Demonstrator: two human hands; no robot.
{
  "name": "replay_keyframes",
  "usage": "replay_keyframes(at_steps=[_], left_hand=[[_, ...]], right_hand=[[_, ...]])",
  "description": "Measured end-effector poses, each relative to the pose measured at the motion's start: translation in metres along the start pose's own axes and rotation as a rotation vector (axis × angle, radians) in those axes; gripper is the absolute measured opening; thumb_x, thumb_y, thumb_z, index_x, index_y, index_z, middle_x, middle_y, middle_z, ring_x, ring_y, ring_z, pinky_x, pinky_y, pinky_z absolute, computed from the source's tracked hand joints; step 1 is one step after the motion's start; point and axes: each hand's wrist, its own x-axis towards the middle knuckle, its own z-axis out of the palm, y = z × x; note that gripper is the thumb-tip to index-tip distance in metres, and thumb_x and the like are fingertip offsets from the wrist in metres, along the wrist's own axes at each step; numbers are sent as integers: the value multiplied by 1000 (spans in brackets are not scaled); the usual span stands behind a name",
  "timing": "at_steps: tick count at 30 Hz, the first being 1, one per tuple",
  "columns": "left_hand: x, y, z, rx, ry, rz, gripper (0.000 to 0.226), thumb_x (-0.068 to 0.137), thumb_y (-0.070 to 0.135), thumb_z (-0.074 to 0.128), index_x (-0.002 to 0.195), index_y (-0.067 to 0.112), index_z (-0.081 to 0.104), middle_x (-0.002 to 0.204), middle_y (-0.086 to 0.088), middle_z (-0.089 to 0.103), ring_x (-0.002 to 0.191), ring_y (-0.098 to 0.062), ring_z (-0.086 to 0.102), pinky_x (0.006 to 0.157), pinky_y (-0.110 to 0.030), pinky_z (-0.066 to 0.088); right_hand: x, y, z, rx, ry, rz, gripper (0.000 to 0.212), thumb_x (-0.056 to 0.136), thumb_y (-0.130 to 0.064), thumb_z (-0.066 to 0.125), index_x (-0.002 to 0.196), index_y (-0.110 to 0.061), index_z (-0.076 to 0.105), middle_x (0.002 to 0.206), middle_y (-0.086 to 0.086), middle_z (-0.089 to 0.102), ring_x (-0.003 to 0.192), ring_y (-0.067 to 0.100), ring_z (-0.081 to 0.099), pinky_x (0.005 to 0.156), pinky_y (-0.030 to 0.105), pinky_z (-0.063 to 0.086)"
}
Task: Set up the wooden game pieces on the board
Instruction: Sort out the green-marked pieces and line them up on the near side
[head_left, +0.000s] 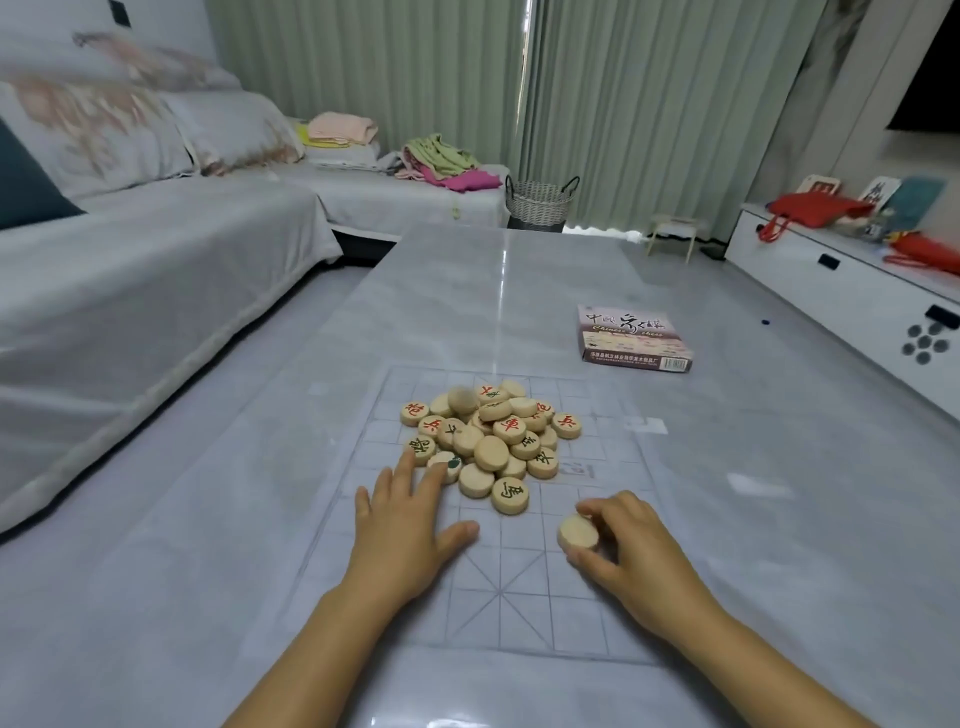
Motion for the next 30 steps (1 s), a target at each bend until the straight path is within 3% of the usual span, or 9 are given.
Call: replay_keyframes(at_steps=[6, 12, 13, 15, 18, 23, 25, 27, 30], left_hand=[[9, 30, -9, 19, 127, 60, 44, 89, 40, 52, 131, 27, 44, 157, -1, 8, 144, -23, 5, 116, -42, 12], [15, 24, -1, 88, 132, 118, 42, 90, 31, 52, 132, 27, 47, 156, -2, 18, 143, -26, 10, 113, -41, 13], [16, 23, 0, 95, 147, 143, 41, 86, 29, 59, 127, 25, 53, 151, -6, 30, 141, -30, 19, 111, -45, 20], [21, 21, 0, 168, 196, 236, 35, 63, 27, 81, 96, 22, 71, 125, -8, 60, 122, -32, 46, 93, -50, 43], [25, 19, -3, 276, 223, 274, 33, 38, 35, 90, 62, 27, 68, 93, 4, 70, 93, -24, 63, 71, -39, 54], [14, 28, -1, 321, 227, 305, 32, 35, 28, 89, 51, 22, 63, 87, 0, 71, 81, -26, 67, 61, -32, 53], [14, 28, -1, 282, 236, 366, 33, 36, 23, 89, 51, 21, 59, 67, 4, 66, 62, -20, 63, 48, -25, 45], [13, 26, -2, 255, 219, 388, 34, 39, 22, 89, 50, 20, 57, 55, 6, 59, 50, -16, 55, 42, -22, 35], [7, 24, -3, 183, 213, 390, 21, 67, 30, 73, 56, 20, 58, 55, 6, 56, 51, -16, 51, 46, -17, 25]], right_hand=[[-22, 5, -18, 136, -18, 7, 23, 80, -35, 66, 94, -43, 49, 99, -15, 49, 95, -2, 47, 77, 8, 36], [-14, 4, -11, 41, -25, -71, 36, 84, -42, 60, 117, -32, 52, 101, -22, 42, 99, -1, 42, 80, 8, 34], [-13, 5, -11, 24, -18, -85, 37, 84, -43, 59, 119, -33, 50, 101, -24, 40, 100, -3, 41, 81, 8, 34], [-13, 7, -9, 16, -13, -85, 39, 84, -44, 59, 120, -34, 49, 100, -30, 36, 100, -7, 38, 82, 6, 32], [-13, 11, -4, 11, -10, -87, 39, 82, -46, 60, 118, -35, 48, 102, -30, 38, 102, -8, 38, 83, 7, 31], [-13, 13, -5, 144, -11, -45, 43, 72, -71, 35, 96, -41, 56, 97, -22, 54, 99, 0, 49, 82, 12, 38], [-12, 12, -6, 222, 11, 6, 32, 81, -63, 40, 81, -37, 58, 96, -17, 58, 92, 4, 54, 77, 15, 41], [-11, 12, -7, 188, 11, 24, 23, 90, -43, 44, 71, -34, 53, 79, -7, 59, 83, 6, 53, 70, 16, 39], [-12, 13, -5, 111, 35, 44, 22, 92, -37, 45, 73, -30, 52, 77, -10, 56, 79, 5, 51, 66, 17, 38]])
